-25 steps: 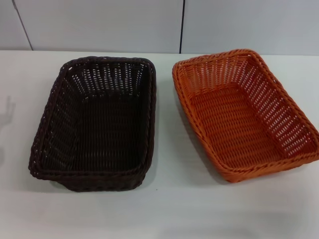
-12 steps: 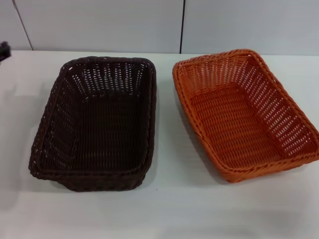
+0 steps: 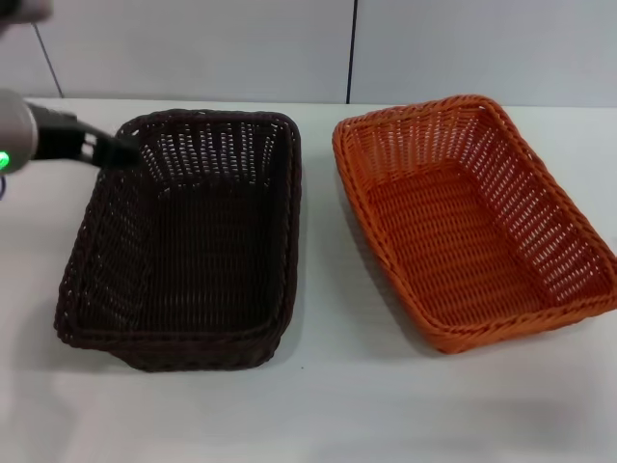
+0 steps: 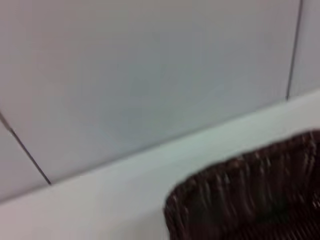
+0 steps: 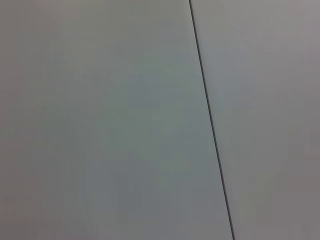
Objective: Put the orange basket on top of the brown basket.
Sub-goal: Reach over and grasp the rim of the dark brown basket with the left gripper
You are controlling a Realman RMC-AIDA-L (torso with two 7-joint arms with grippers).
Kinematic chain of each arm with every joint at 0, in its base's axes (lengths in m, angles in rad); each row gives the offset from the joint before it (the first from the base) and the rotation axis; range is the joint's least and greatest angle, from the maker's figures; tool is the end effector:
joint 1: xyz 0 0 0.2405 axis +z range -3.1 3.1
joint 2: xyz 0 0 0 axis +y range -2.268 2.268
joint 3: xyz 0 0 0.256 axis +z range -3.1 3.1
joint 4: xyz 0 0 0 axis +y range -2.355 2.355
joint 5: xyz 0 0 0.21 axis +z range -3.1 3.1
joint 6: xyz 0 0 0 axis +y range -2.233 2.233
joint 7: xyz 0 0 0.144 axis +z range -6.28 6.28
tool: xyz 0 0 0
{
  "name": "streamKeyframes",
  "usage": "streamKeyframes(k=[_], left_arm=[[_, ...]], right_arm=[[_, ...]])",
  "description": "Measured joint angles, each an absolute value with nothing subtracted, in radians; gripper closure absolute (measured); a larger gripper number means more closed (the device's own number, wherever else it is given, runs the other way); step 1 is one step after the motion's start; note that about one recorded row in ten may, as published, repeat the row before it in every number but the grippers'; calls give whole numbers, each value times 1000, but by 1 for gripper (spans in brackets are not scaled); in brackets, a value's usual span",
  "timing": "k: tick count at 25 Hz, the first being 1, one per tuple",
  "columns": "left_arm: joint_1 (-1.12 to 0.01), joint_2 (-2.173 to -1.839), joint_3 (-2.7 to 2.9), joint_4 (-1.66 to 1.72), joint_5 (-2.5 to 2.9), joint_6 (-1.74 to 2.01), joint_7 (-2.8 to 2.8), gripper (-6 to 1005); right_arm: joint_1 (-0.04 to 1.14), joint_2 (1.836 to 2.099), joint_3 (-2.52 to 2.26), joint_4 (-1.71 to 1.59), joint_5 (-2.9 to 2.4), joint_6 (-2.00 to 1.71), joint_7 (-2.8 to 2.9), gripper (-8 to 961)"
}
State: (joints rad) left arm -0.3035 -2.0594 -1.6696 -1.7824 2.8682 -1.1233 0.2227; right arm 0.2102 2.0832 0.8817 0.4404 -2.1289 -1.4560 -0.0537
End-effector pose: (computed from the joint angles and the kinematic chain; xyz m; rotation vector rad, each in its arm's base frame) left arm -0.1798 0.3649 0.0845 -1.9560 -0.8038 0.0674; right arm 0.3172 0.2769 0.0205 -1.2042 0.4151 0.8479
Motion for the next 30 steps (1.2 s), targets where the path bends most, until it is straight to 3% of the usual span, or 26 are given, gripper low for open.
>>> streamKeyframes(k=[5, 30], left_arm=[[-379, -2062, -1659, -1670, 2874, -1198, 213, 211], [-467, -2060, -1688, -1402, 2881, -1143, 199, 213]], right_arm=[[205, 2084, 881, 435, -2130, -1456, -54, 124], [211, 2083, 879, 408, -2135, -1450, -54, 124]])
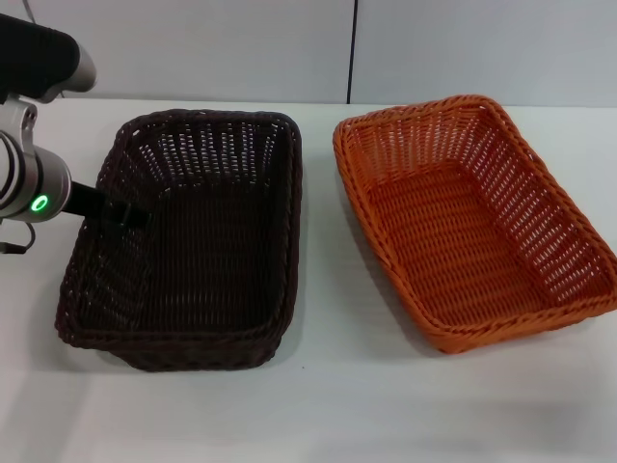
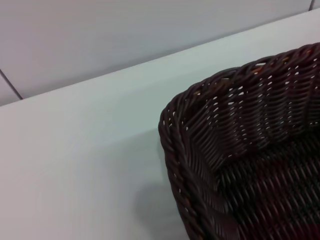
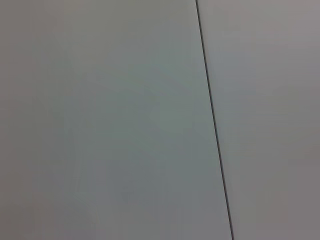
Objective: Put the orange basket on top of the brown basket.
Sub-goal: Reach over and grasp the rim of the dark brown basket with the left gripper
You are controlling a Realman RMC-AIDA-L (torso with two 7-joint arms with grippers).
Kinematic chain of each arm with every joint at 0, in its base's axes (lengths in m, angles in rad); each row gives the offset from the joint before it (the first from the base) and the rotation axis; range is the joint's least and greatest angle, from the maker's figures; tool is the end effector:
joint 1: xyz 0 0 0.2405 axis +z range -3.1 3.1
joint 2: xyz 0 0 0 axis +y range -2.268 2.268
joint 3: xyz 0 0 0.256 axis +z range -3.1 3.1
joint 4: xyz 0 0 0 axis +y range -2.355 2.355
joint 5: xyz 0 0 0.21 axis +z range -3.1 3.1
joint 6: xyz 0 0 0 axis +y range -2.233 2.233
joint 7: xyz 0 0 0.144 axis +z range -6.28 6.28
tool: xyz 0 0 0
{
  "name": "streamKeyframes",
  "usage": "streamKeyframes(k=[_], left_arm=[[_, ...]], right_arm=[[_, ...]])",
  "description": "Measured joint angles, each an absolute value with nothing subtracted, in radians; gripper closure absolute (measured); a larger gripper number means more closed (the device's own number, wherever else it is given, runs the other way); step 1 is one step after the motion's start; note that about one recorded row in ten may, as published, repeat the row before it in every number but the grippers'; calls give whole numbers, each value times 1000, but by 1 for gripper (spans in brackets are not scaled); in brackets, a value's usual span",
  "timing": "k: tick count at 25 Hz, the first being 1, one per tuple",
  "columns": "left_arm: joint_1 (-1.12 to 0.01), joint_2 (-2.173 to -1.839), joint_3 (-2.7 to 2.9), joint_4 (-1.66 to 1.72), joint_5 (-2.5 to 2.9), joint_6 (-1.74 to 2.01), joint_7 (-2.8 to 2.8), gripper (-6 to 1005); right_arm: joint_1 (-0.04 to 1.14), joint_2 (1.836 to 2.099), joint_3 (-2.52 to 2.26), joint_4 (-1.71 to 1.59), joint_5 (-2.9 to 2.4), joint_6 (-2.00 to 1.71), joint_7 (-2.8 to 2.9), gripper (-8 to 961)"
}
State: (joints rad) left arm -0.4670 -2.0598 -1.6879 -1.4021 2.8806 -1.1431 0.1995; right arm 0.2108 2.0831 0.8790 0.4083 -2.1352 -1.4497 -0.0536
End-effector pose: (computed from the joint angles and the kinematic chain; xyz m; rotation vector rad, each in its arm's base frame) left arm -0.2226 0.3888 0.0359 -2.0131 -1.0125 0.2853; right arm 0.3237 0.2744 0.0194 -1.2250 0.4142 0.8131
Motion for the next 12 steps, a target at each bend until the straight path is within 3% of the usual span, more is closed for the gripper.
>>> streamKeyframes(k=[12], left_arm=[[-495, -2060, -1669, -1361, 2885, -1144, 219, 215]], right_arm=[[214, 2082, 879, 409, -2140, -1443, -54, 124]])
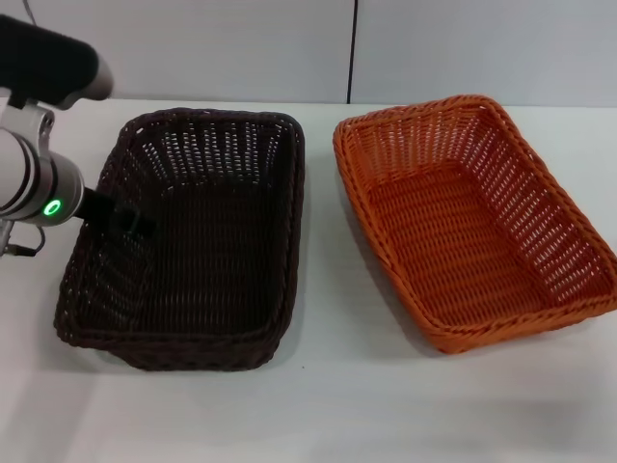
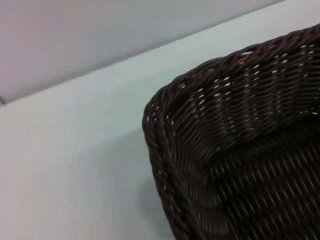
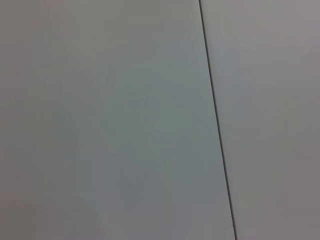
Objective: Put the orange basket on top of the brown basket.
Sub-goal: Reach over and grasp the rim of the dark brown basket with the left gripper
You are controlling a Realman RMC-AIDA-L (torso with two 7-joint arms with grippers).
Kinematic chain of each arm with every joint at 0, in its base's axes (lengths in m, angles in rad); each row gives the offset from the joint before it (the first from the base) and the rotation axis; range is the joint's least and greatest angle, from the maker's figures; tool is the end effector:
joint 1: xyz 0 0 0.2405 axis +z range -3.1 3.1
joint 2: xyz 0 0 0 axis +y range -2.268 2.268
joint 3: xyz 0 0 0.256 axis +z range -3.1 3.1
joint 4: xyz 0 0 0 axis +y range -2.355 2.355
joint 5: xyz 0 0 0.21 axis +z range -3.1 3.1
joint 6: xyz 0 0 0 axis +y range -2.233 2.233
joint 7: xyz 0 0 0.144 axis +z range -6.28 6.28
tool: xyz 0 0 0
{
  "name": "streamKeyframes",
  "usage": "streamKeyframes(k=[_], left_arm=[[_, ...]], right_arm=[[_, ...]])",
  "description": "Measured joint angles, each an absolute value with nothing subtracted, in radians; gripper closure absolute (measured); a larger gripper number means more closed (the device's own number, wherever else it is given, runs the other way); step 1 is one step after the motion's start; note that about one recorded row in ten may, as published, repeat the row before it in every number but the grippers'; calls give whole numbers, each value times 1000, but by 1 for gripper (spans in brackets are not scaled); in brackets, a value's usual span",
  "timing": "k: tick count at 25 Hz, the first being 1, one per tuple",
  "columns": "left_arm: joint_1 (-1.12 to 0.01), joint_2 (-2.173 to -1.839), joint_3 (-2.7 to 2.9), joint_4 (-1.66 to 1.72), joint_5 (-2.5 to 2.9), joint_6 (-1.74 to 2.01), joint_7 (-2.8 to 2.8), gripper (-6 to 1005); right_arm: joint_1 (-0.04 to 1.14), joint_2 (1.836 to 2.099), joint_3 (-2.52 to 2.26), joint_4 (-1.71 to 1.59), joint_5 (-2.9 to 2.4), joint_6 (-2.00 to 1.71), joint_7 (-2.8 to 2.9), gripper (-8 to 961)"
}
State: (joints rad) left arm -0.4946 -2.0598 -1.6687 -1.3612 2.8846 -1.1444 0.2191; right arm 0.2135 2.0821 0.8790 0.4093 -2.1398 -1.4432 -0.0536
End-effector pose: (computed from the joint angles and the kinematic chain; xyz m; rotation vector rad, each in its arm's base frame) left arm -0.2211 0.3912 0.0268 -2.0486 -0.9841 0.3313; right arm 0.3231 0.2758 0.0187 -1.2331 0.4147 0.8131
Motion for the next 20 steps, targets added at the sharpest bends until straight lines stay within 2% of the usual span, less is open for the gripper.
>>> streamKeyframes(k=[9, 15, 16, 20], left_arm=[[-470, -2061, -1634, -1414, 2889, -1145, 302, 217], [-466, -2060, -1649, -1414, 2882, -1145, 343, 468], [-465, -2060, -1655, -1415, 2881, -1146, 352, 614], [-466, -2060, -1668, -1423, 2874, -1152, 394, 630]], right_arm=[[213, 2082, 879, 412, -2142, -1444, -54, 123], [219, 2081, 879, 415, -2142, -1445, -54, 123], [221, 2080, 879, 415, -2142, -1445, -54, 123], [223, 2080, 879, 416, -2142, -1445, -54, 124]])
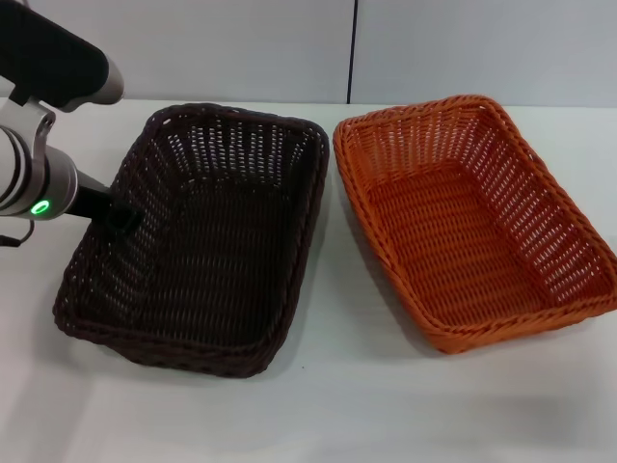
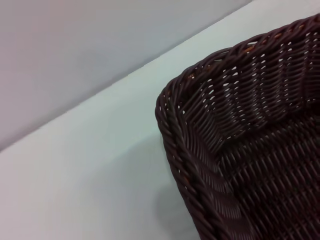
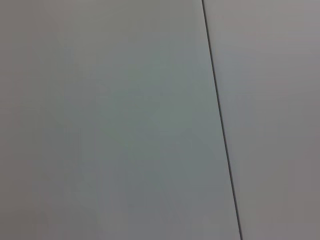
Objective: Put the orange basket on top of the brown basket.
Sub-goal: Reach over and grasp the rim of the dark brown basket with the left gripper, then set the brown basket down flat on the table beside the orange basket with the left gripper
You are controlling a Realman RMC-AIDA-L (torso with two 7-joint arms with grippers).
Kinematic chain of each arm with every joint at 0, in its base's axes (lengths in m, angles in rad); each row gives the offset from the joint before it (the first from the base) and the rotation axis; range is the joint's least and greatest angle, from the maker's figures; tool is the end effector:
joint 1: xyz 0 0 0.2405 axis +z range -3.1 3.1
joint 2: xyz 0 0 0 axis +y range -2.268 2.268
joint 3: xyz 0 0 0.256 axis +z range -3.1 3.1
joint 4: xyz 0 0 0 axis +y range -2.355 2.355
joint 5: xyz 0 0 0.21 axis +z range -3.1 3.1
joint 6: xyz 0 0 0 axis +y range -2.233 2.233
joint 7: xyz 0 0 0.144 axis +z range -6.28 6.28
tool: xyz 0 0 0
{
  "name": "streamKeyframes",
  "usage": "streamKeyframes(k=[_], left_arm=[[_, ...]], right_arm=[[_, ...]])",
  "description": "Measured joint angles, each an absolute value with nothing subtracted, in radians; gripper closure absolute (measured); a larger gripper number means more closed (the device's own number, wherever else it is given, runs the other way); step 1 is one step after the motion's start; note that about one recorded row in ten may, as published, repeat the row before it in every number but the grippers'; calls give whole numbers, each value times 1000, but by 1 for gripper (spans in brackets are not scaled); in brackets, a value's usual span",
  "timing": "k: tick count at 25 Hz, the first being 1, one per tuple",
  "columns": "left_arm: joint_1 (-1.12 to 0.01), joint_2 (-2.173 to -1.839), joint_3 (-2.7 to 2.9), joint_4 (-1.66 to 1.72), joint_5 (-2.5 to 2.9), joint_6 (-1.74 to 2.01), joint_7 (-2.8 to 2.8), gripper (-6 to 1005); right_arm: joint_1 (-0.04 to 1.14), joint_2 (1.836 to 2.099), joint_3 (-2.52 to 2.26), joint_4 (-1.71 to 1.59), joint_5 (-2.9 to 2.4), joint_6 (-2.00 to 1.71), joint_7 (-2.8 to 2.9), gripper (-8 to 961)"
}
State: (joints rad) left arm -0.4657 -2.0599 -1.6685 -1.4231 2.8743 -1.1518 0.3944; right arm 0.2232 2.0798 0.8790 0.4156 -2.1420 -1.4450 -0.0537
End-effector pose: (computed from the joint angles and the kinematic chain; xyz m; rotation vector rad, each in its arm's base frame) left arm -0.2158 0.3873 0.0334 -2.1332 -0.7940 0.3854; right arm 0.3191 0.2796 0.0194 -1.2357 0.4049 0.8281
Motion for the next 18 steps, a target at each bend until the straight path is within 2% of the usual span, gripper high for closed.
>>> streamKeyframes(k=[10, 18], left_arm=[[-474, -2058, -1843, -1544, 2699, -1275, 739, 664], [-536, -2057, -1902, -1618, 2697, -1375, 874, 677]], right_arm=[[224, 2081, 879, 419, -2142, -1453, -54, 124], [220, 2082, 879, 431, -2137, -1455, -54, 123]])
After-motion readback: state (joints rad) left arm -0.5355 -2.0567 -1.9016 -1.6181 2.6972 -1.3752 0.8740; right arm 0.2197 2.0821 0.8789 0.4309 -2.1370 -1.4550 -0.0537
